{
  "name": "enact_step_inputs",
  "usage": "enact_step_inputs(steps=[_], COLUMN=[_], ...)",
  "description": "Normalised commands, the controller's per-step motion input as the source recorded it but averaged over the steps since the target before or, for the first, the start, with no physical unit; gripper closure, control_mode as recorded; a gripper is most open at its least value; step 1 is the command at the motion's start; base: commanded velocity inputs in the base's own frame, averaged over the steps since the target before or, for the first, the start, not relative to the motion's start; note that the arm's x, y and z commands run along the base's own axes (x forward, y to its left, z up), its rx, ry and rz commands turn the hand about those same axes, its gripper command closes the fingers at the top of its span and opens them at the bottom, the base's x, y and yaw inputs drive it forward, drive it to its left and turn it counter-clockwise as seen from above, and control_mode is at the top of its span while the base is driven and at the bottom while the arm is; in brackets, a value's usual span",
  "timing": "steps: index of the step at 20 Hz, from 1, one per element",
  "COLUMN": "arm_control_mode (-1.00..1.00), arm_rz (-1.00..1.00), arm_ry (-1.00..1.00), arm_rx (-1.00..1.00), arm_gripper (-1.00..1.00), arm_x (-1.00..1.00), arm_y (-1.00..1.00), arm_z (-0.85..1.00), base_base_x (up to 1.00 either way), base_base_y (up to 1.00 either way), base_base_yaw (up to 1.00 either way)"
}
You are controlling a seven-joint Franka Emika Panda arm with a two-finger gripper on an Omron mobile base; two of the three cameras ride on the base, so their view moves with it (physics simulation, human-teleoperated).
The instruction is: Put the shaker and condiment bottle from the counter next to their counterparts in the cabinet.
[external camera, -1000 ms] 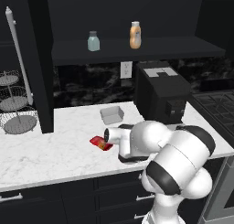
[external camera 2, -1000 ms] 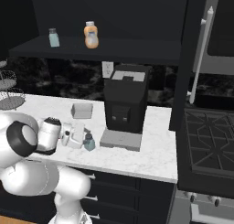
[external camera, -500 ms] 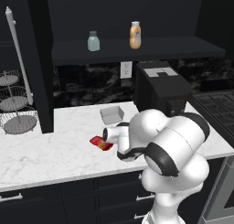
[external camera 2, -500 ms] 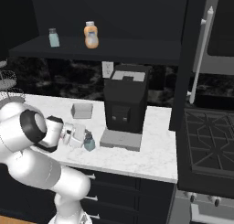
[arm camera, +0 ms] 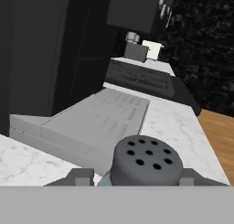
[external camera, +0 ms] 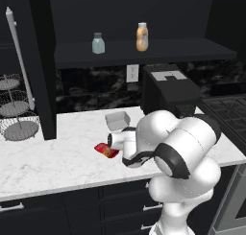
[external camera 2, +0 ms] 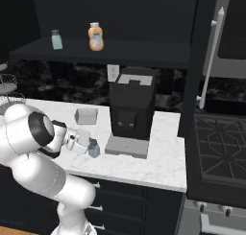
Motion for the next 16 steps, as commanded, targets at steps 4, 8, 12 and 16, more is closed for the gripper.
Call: enact_step_inputs(steps=[4, 8, 12, 16], arm_control_mode=[-1.00, -1.00, -1.00, -1.00], arm_rz=[0.00, 0.00, 0.00, 0.00], arm_ry=[0.00, 0.00, 0.00, 0.00], arm_rx=[0.00, -0.02, 0.00, 0.00], arm_gripper=[1.00, 1.00, 1.00, 1.00], arm_x=[-0.30, -0.22, 0.00, 0.00], arm_y=[0.62, 0.66, 0.35, 0.26], arm_z=[0.29, 0.57, 0.93, 1.00], base_base_x=[0.00, 0.00, 0.00, 0.00], base_base_y=[0.00, 0.00, 0.00, 0.00], base_base_yaw=[0.00, 0.00, 0.00, 0.00])
